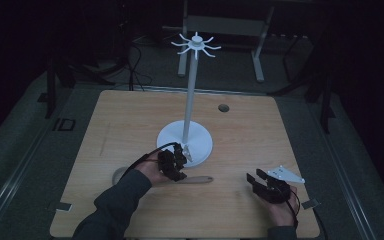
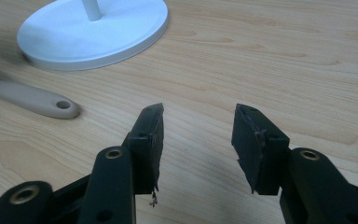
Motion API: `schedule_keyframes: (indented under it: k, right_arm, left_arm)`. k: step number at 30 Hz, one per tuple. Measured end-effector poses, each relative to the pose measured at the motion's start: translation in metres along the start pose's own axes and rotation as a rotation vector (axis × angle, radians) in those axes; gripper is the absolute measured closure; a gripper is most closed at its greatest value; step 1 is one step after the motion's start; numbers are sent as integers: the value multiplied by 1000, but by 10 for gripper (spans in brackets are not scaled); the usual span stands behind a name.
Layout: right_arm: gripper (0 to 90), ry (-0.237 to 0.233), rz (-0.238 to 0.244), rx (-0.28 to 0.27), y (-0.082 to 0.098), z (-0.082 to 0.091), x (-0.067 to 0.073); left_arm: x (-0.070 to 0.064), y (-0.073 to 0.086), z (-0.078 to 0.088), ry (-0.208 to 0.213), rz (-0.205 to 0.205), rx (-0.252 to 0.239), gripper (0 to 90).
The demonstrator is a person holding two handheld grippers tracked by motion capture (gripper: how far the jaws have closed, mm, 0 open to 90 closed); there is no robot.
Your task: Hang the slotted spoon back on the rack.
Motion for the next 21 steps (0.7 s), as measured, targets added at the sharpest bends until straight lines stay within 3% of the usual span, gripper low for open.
schedule_keyframes:
  k: [12, 21]
  right_arm:
    - [532, -1, 1, 2, 1, 0, -1]
    - [531, -5, 6, 7, 2, -2, 1]
  left_arm:
    - [-1, 6, -7, 14, -16, 62, 630]
    - [-6, 12, -16, 49, -14, 111, 656]
Point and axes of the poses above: each handheld gripper's, and its own axes: z roughly backward along the jaws, y roughly out of its underside, x roughly to its left, the point moved 8 cm from there along -z, roughly forward along the jaws, and after that the axes turned 8 degrees about -x, right-handed, at the moved point
